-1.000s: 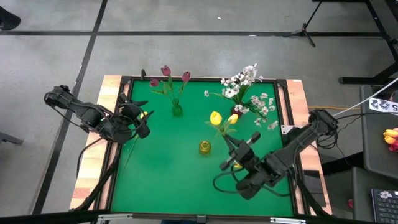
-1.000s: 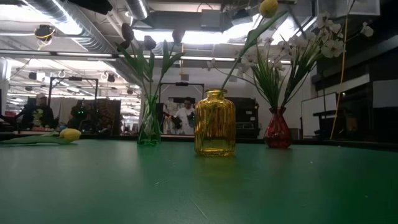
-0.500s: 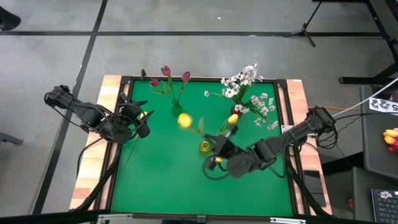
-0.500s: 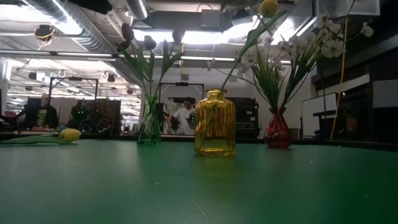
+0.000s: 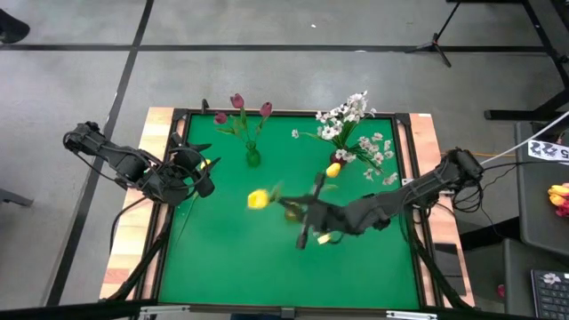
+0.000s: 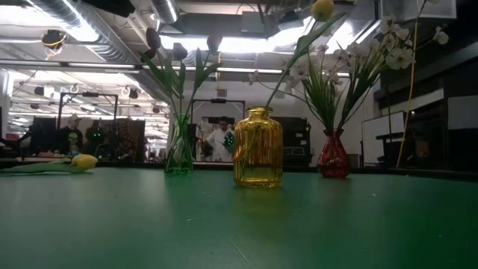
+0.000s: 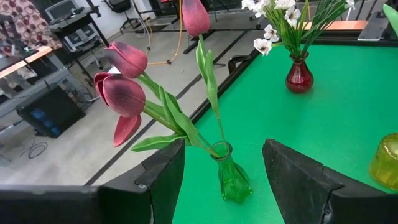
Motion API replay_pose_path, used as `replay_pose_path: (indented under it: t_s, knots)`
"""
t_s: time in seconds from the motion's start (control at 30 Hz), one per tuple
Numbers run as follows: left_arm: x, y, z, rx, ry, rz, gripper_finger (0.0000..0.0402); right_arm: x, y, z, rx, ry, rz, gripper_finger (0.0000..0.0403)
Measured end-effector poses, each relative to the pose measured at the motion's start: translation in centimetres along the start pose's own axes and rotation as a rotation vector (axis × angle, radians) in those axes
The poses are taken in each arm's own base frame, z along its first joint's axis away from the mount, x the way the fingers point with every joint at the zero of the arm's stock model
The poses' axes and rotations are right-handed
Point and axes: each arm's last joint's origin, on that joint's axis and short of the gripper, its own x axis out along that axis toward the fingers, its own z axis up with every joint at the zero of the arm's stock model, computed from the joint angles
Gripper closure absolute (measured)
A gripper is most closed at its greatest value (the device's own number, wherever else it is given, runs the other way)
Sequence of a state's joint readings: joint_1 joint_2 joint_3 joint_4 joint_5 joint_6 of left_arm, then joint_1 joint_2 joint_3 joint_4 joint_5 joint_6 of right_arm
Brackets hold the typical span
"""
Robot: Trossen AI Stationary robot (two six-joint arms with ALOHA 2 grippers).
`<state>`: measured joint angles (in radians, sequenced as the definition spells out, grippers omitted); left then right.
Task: Sort flowers into vase by color
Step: Put the right yellow flower into the yellow vase
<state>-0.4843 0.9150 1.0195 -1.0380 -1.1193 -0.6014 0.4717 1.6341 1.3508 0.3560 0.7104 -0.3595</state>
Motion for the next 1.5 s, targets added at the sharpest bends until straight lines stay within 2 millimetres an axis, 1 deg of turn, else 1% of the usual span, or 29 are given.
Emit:
replay_pose_path:
  t_s: [0.13, 0.2, 0.27, 0.3, 0.37, 0.43, 0.47, 0.7, 0.93, 1.17, 1.4, 1.5]
  knots:
    - [0.0, 0.0, 0.0, 0.009, 0.000, 0.000, 0.0188, -2.7, -2.6, -1.4, 0.136, -0.182, -0.048, 0.0400]
    - [0.0, 0.0, 0.0, 0.030, 0.000, 0.000, 0.0188, -4.1, -3.9, -2.0, 0.178, -0.282, -0.026, 0.0400]
    - [0.0, 0.0, 0.0, 0.033, 0.000, 0.000, 0.0188, -5.4, -5.0, -2.7, 0.217, -0.347, 0.002, 0.0400]
    - [0.0, 0.0, 0.0, 0.031, 0.000, 0.000, 0.0188, -6.0, -5.3, -3.2, 0.246, -0.372, 0.017, 0.0400]
    - [0.0, 0.0, 0.0, 0.026, 0.000, 0.000, 0.0188, -6.5, -5.6, -4.3, 0.290, -0.401, 0.027, 0.0400]
    - [0.0, 0.0, 0.0, 0.025, 0.000, 0.000, 0.0188, -6.8, -5.3, -5.7, 0.302, -0.395, 0.041, 0.0400]
    - [0.0, 0.0, 0.0, 0.024, 0.000, 0.000, 0.0188, -6.8, -5.0, -6.3, 0.298, -0.389, 0.045, 0.0400]
    - [0.0, 0.0, 0.0, 0.023, 0.000, 0.000, 0.0188, -6.6, -3.9, -8.9, 0.285, -0.421, 0.028, 0.0400]
    - [0.0, 0.0, 0.0, 0.003, 0.000, 0.000, 0.0188, -5.6, -3.6, -11.8, 0.324, -0.395, 0.006, 0.0400]
    - [0.0, 0.0, 0.0, 0.001, 0.000, 0.001, 0.0188, -4.6, -3.2, -13.4, 0.350, -0.337, -0.018, 0.0400]
    - [0.0, 0.0, 0.0, 0.001, 0.000, 0.001, 0.0188, -4.3, -2.5, -14.5, 0.377, -0.300, -0.004, 0.0400]
    - [0.0, 0.0, 0.0, 0.000, 0.000, 0.001, 0.0188, -4.0, -2.2, -15.2, 0.376, -0.266, -0.033, 0.0400]
